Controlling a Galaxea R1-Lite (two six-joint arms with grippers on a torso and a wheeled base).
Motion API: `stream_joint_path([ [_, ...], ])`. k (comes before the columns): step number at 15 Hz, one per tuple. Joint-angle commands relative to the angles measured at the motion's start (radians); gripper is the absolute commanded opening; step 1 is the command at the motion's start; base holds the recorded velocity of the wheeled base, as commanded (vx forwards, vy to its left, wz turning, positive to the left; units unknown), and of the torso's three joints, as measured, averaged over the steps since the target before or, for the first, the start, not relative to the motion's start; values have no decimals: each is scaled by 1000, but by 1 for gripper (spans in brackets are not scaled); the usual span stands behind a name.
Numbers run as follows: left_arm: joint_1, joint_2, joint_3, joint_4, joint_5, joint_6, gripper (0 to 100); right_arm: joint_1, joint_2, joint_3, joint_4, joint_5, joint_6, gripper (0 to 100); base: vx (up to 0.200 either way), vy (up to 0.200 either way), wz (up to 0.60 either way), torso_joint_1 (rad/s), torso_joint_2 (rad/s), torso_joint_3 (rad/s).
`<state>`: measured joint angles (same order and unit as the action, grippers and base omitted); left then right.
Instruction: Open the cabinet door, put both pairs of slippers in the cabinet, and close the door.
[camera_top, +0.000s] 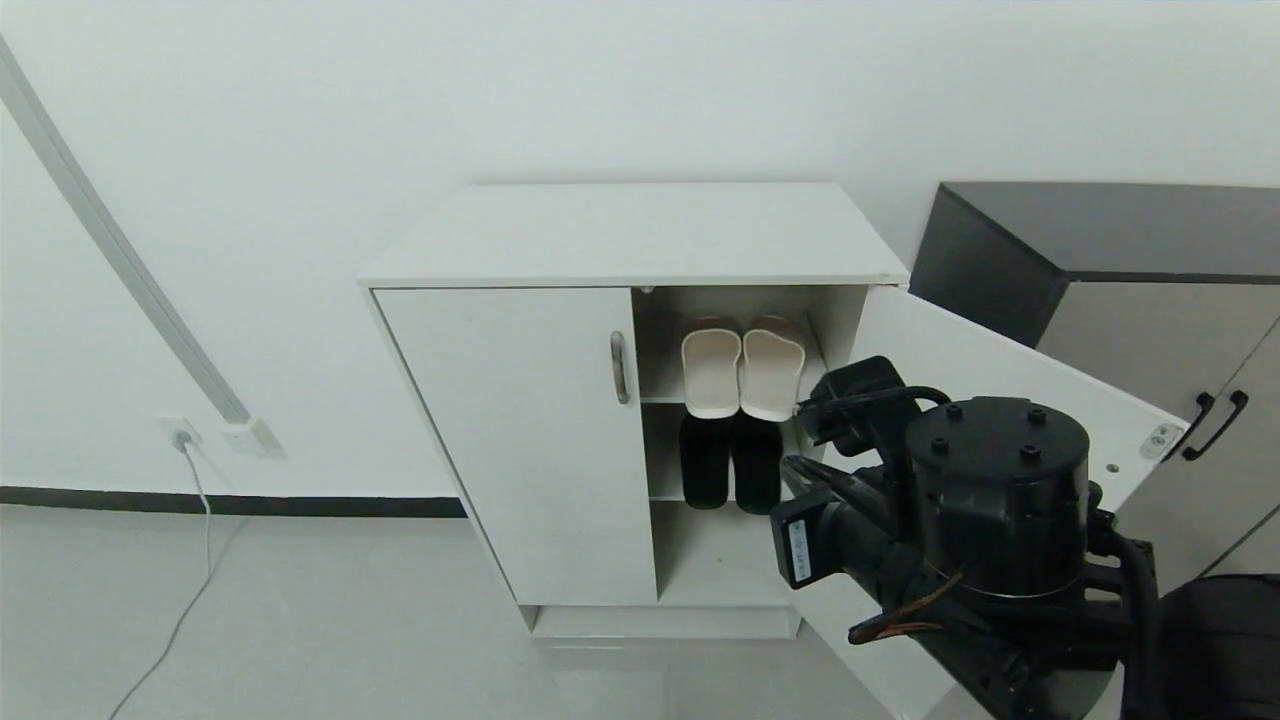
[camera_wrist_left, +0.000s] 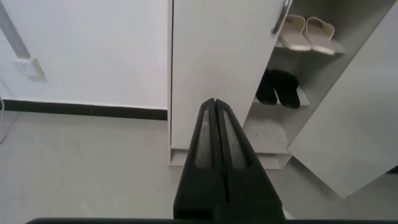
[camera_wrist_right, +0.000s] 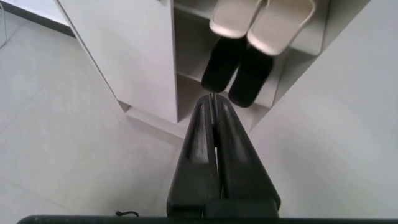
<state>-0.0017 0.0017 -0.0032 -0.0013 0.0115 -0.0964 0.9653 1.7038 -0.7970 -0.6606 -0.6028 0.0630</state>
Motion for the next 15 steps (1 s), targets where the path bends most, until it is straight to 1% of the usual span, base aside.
stream_joint_path([
  [1,0,1,0,0,1,-2,0,1,3,1,-1,1,0,0,0,0,0,203,-500,-305],
  [7,0,1,0,0,1,0,0,1,2,2,-2,1,0,0,0,0,0,219,-533,-319],
  [15,0,1,0,0,-1,0,0,1,-6,13,-2,3,0,0,0,0,0,249,-560,-317],
])
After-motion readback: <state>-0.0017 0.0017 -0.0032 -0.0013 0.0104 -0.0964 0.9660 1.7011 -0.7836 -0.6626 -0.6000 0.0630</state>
